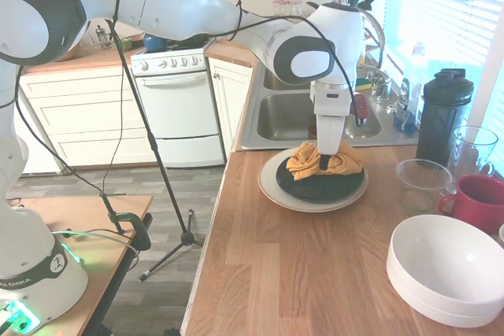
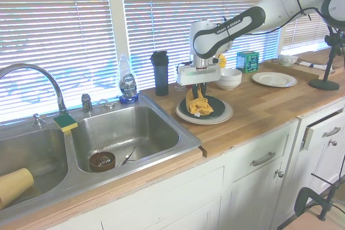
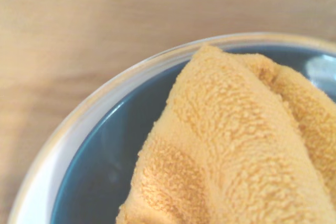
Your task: Wipe the blue plate in clockwise motion
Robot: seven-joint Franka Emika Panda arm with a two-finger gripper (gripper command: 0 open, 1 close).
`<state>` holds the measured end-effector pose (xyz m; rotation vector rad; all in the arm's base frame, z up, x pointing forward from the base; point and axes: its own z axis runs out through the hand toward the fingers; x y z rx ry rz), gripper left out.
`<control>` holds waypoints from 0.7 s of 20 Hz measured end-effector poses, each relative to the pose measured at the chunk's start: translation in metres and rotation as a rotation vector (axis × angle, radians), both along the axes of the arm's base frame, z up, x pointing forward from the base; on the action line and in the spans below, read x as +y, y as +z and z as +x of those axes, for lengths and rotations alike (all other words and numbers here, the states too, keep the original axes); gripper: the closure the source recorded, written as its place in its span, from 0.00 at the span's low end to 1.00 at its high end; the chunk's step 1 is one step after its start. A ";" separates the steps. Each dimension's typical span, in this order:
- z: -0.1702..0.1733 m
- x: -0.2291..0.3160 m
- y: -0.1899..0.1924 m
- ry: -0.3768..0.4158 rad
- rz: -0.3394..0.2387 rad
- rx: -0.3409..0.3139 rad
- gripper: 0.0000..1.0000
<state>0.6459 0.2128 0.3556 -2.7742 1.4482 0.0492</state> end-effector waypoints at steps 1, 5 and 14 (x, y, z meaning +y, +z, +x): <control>0.002 -0.004 0.000 -0.008 0.001 -0.001 1.00; 0.007 -0.018 0.002 -0.031 0.005 -0.002 1.00; 0.009 -0.046 0.016 -0.068 0.006 -0.015 1.00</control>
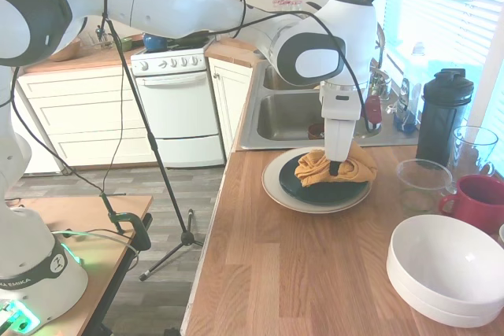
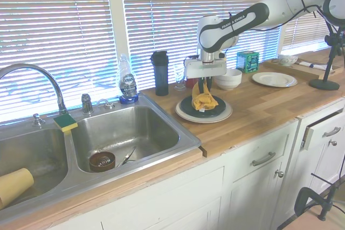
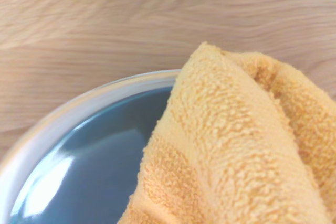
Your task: Wipe the blue plate in clockwise motion
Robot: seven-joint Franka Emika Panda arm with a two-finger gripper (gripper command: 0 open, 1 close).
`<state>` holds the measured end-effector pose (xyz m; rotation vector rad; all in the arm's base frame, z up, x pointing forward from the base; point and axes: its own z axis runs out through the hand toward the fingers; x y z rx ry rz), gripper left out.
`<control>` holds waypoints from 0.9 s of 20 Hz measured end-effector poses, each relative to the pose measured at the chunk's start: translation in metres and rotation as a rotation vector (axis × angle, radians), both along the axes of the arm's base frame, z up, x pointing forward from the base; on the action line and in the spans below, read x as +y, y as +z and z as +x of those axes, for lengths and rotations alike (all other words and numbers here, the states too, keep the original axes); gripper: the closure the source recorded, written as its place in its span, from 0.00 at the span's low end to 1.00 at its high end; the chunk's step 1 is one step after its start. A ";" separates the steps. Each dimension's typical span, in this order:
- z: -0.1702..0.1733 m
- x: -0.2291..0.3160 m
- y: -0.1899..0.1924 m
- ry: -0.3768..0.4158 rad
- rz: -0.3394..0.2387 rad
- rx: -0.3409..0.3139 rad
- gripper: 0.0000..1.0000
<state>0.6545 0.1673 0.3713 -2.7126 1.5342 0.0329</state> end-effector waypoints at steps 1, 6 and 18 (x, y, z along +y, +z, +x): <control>0.000 -0.004 0.000 -0.006 -0.001 0.002 1.00; -0.007 -0.024 -0.002 -0.028 -0.016 0.015 1.00; -0.072 -0.013 0.001 0.035 -0.042 0.020 1.00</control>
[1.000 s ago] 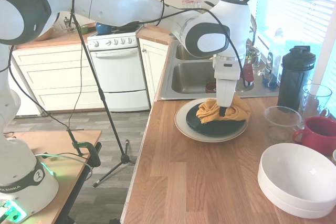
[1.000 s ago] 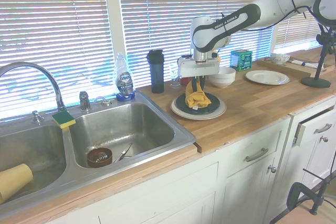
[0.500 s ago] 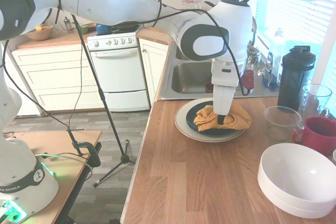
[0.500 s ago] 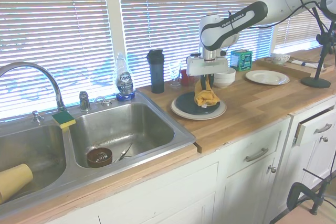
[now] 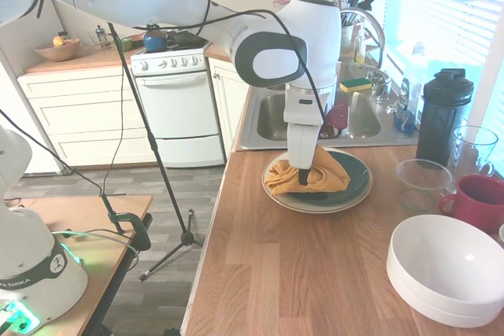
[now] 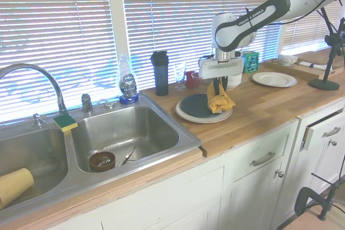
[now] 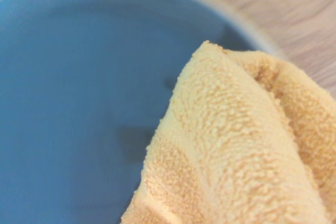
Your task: Wipe the blue plate in clockwise motion
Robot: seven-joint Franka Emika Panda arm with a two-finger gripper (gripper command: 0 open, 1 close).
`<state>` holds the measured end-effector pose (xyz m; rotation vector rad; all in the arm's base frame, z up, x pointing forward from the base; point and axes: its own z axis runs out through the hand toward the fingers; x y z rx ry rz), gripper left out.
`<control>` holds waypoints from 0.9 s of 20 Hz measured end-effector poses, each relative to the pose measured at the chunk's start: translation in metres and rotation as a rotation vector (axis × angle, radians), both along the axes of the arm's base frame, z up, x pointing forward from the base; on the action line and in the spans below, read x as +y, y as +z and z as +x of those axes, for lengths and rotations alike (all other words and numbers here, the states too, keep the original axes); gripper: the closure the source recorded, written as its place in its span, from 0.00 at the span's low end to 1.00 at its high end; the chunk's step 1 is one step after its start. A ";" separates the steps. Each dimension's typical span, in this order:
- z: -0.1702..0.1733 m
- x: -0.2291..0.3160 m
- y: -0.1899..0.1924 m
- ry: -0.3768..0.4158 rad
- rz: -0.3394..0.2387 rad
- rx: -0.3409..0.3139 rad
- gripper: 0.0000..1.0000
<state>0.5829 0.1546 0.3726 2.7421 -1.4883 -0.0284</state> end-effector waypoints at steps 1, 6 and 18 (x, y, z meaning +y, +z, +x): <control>-0.004 0.008 -0.002 0.013 -0.002 0.001 1.00; -0.019 0.047 -0.005 0.058 -0.012 -0.003 1.00; -0.022 0.108 0.004 0.087 -0.022 -0.035 1.00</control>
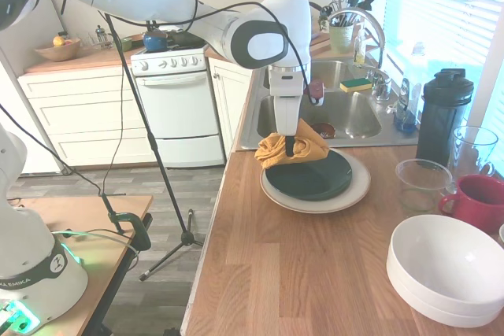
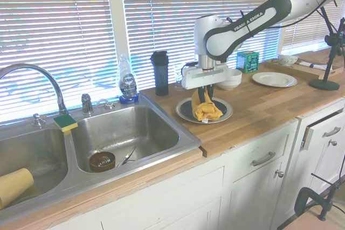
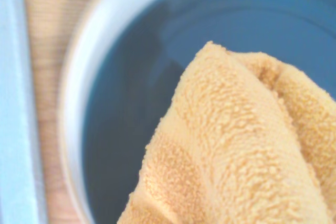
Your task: Wipe the blue plate in clockwise motion
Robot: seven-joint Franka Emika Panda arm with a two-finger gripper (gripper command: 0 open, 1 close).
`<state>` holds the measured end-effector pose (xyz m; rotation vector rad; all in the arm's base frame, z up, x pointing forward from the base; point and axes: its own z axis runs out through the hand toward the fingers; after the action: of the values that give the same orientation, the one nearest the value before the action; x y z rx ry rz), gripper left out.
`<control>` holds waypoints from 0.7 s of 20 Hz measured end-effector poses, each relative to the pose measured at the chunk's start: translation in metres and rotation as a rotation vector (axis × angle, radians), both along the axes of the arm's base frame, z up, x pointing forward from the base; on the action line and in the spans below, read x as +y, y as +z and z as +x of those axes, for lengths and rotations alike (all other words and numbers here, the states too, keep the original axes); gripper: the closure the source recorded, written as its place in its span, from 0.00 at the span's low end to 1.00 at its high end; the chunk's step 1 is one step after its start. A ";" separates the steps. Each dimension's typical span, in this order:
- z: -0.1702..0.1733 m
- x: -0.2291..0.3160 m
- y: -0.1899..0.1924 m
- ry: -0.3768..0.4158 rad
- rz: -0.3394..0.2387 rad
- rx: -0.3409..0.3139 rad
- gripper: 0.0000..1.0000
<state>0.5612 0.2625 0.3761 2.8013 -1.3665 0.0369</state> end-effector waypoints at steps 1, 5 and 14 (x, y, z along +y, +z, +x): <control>0.003 0.003 0.000 0.000 0.000 -0.001 1.00; 0.023 0.012 -0.001 -0.010 0.000 -0.017 1.00; 0.082 -0.011 -0.004 -0.095 -0.013 -0.038 1.00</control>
<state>0.6436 0.2515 0.3721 2.7350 -1.5005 0.0973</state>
